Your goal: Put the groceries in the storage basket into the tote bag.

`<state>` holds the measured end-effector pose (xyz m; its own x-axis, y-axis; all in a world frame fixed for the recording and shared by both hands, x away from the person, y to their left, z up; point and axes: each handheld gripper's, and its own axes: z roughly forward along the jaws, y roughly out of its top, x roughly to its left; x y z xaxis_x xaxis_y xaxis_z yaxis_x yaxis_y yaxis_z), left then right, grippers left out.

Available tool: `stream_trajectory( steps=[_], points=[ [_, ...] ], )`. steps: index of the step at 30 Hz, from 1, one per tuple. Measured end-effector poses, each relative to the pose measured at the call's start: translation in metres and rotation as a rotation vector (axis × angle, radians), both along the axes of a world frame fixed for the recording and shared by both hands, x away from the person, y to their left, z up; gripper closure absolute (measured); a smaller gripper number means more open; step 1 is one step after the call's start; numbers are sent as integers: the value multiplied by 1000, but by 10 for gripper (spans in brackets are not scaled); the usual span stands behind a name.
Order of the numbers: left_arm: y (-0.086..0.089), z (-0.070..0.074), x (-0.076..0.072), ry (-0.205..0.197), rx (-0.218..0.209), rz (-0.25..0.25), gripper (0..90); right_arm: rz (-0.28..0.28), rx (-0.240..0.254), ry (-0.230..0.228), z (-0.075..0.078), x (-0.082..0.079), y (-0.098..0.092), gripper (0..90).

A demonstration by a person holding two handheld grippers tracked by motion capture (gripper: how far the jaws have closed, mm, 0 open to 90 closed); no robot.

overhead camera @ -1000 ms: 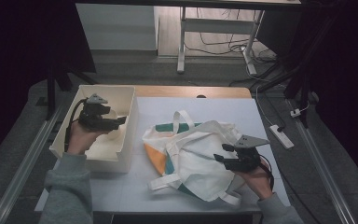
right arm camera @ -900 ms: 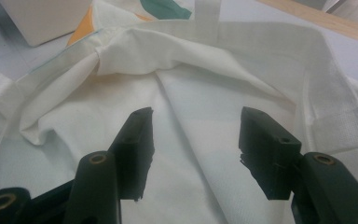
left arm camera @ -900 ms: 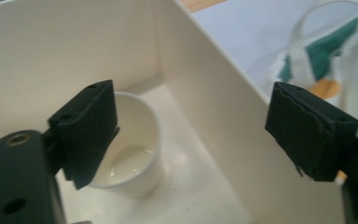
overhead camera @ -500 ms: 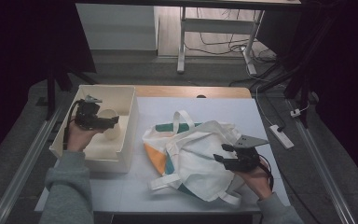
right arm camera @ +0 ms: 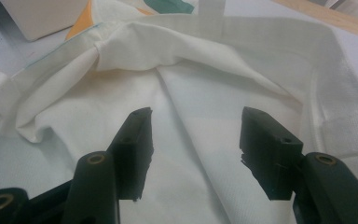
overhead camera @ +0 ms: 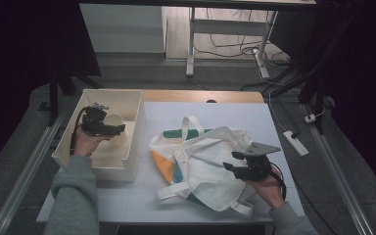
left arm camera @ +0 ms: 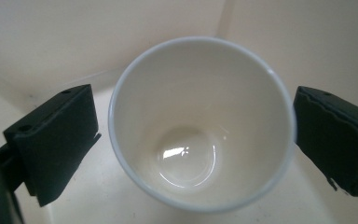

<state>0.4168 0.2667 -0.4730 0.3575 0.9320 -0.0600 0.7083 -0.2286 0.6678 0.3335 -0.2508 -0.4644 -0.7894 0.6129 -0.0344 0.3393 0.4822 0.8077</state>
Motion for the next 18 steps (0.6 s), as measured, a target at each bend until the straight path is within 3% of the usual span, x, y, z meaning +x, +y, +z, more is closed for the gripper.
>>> stream_trajectory(
  steps=[8,14,18],
  points=[
    [-2,-8,7,12,-11,-8,62,-3,1,-1,0,0,0,445],
    [0,-8,7,-2,-31,-13,176,-3,-1,-1,0,0,0,445],
    [0,-7,7,0,-29,-16,192,-4,0,-2,0,0,0,445]
  ],
)
